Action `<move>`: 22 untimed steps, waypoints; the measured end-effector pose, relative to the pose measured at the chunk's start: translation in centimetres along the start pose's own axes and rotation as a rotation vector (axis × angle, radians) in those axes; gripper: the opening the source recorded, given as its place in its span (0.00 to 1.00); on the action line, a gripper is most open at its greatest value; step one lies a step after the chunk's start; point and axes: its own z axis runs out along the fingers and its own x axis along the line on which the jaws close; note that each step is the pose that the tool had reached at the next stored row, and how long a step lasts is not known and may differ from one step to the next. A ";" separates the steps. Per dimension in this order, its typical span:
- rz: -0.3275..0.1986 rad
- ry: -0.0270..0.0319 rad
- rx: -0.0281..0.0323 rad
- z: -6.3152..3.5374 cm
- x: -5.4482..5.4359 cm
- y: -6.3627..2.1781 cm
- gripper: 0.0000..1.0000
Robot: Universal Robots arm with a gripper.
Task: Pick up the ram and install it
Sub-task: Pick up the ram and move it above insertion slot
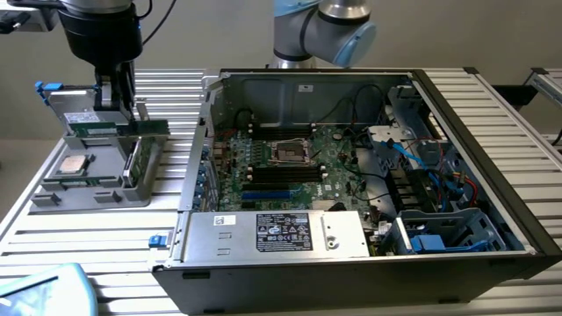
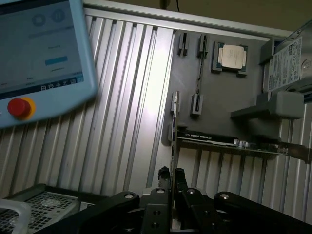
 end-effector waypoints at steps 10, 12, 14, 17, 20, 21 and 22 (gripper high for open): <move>0.002 0.0116 -0.0020 -1.54 0.2 -2.34 0.14; 0.002 0.0141 -0.0024 -1.78 0.3 -2.89 0.14; 0.002 0.0151 -0.0024 -1.98 0.4 -3.50 0.14; 0.003 0.0162 -0.0027 -2.33 0.5 -4.50 0.14; 0.003 0.0174 -0.0029 -2.67 0.7 -5.56 0.14; 0.003 0.0179 -0.0029 -2.79 0.8 -5.94 0.14; 0.003 0.0184 -0.0030 -2.91 0.8 -6.31 0.14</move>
